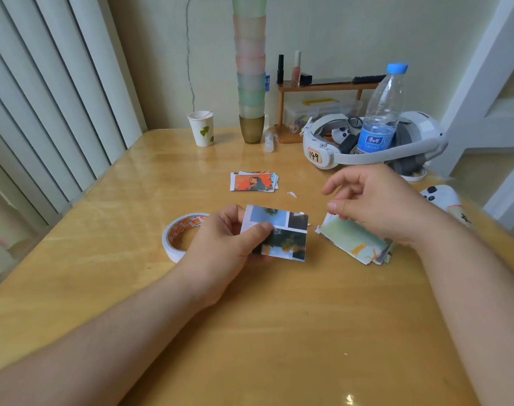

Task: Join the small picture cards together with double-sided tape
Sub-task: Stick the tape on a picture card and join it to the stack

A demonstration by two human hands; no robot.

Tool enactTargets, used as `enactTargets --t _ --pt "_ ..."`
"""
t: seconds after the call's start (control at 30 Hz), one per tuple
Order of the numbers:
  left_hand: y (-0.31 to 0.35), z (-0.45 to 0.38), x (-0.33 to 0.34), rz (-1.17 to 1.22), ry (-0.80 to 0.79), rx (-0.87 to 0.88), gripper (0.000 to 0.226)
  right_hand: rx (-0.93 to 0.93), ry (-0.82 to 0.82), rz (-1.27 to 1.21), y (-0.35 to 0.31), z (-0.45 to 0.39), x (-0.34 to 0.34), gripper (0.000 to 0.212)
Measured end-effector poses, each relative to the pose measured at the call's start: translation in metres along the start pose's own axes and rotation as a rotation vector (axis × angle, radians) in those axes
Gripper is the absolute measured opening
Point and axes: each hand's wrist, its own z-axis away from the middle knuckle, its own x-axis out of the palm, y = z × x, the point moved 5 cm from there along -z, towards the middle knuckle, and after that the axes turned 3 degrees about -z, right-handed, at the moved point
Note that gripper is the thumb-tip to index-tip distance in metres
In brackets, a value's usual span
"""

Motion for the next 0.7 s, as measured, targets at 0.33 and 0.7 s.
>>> enactTargets --t 0.33,0.7 --pt "0.005 0.0 0.008 0.068 -0.062 -0.004 0.014 0.157 -0.139 0.457 0.03 -0.005 0.0 0.027" --pt "0.005 0.002 0.007 0.19 -0.094 -0.079 0.014 0.219 -0.136 0.333 0.045 -0.008 0.0 0.038"
